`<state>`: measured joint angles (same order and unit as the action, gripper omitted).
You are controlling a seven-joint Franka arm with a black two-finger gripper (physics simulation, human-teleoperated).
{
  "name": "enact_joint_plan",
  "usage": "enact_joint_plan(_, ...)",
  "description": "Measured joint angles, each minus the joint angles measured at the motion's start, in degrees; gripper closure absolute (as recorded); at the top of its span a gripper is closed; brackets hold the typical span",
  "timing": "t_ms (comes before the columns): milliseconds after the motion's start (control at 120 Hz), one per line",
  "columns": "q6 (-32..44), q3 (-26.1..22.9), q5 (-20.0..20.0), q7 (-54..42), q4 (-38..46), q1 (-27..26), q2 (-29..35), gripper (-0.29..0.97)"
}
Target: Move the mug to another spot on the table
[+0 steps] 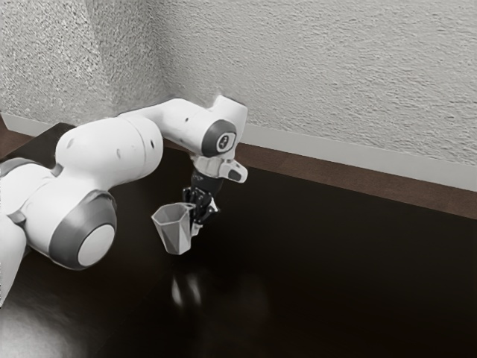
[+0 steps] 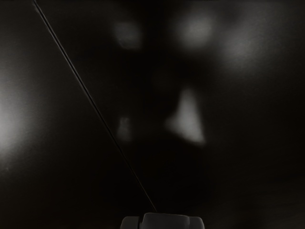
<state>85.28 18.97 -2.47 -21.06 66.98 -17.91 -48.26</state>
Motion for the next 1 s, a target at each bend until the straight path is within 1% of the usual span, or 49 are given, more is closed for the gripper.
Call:
enact_joint_plan(292, 0.2, 0.1, -1.5, -0.2, -0.4, 0.7, -2.6, 0.76)
enact_joint_plan(367, 0.2, 0.1, -1.8, -0.2, -0.4, 0.9, -3.0, 0.74)
enact_joint_plan(400, 0.2, 0.1, -2.0, -0.2, -0.4, 0.9, -3.1, 0.70)
enact_joint_plan(542, -0.1, 0.1, -2.9, -0.2, -0.4, 1.0, -3.2, 0.39)
enact_joint_plan(650, -0.2, 0.2, -3.3, -0.3, -0.4, 1.0, -3.2, 0.23)
enact_joint_plan(800, -0.3, 0.5, -3.9, -0.3, -0.4, 1.0, -2.8, 0.12)
enact_joint_plan(1000, -0.3, 1.8, -5.2, -0.3, 0.7, 1.0, 0.4, 0.04)
